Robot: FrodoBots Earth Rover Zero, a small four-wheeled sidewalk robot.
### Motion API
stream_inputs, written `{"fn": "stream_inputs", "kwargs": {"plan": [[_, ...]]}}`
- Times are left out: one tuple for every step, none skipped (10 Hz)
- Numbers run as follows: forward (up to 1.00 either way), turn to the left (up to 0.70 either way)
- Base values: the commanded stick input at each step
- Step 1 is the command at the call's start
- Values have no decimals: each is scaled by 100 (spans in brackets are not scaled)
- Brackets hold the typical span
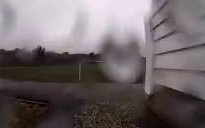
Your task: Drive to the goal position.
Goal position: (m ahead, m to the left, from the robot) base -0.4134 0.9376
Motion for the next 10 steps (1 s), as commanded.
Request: {"fn": "stream_inputs", "kwargs": {"plan": [[85,0],[85,0],[85,0],[85,0],[85,0],[85,0],[85,0],[85,0],[85,0],[85,0]]}}
